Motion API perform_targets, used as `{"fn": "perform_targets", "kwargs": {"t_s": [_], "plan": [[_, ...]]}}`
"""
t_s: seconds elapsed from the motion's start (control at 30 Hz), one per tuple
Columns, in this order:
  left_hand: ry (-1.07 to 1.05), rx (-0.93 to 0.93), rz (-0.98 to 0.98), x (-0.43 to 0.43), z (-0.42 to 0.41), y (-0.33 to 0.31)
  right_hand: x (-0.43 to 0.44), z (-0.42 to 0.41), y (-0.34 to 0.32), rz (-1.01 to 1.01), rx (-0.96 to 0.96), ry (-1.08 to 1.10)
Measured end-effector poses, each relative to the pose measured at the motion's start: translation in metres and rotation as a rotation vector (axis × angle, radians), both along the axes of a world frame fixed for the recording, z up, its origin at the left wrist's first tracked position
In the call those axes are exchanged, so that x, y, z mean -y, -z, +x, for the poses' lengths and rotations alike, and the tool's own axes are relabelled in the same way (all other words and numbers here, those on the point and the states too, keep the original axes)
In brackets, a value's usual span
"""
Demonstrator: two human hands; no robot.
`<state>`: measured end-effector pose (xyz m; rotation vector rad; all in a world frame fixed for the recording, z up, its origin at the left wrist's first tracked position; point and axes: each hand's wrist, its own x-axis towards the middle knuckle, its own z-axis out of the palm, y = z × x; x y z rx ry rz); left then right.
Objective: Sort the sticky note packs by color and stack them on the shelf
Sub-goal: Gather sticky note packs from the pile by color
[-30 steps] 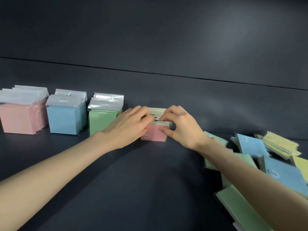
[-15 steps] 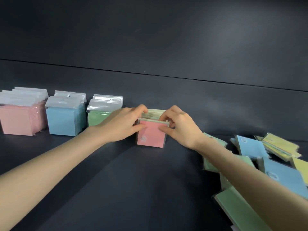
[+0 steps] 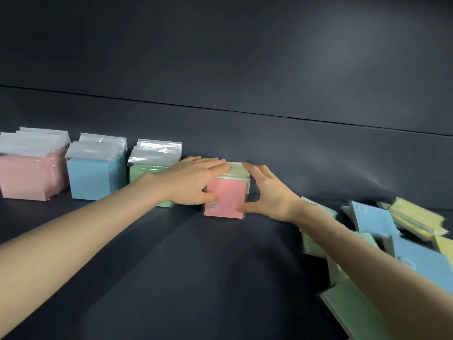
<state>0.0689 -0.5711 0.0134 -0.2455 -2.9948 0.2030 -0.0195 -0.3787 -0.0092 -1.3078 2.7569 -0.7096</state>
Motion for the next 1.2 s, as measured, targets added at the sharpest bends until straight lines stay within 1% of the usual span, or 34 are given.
{"fn": "perform_targets", "kwargs": {"t_s": [0.1, 0.27, 0.5, 0.8, 1.03, 1.1, 1.2], "plan": [[0.007, 0.005, -0.014, 0.001, -0.001, -0.003, 0.004, -0.004, -0.003, -0.010, 0.074, -0.020], [0.011, 0.015, -0.041, 0.005, -0.003, -0.003, 0.012, -0.005, -0.004, -0.064, 0.098, -0.018], [-0.011, 0.086, -0.010, 0.009, -0.007, -0.004, 0.012, -0.004, -0.005, -0.080, 0.154, -0.025], [-0.011, 0.080, -0.002, 0.008, -0.003, -0.005, 0.020, -0.006, -0.004, -0.121, 0.232, -0.019], [0.007, 0.097, 0.083, 0.014, -0.007, -0.008, 0.022, -0.012, -0.005, -0.181, 0.345, -0.031], [-0.005, 0.089, 0.083, 0.014, -0.007, -0.006, 0.023, -0.012, -0.005, -0.167, 0.332, -0.028], [-0.011, 0.054, 0.032, 0.013, -0.007, -0.003, 0.025, -0.008, -0.005, -0.084, 0.254, -0.026]]}}
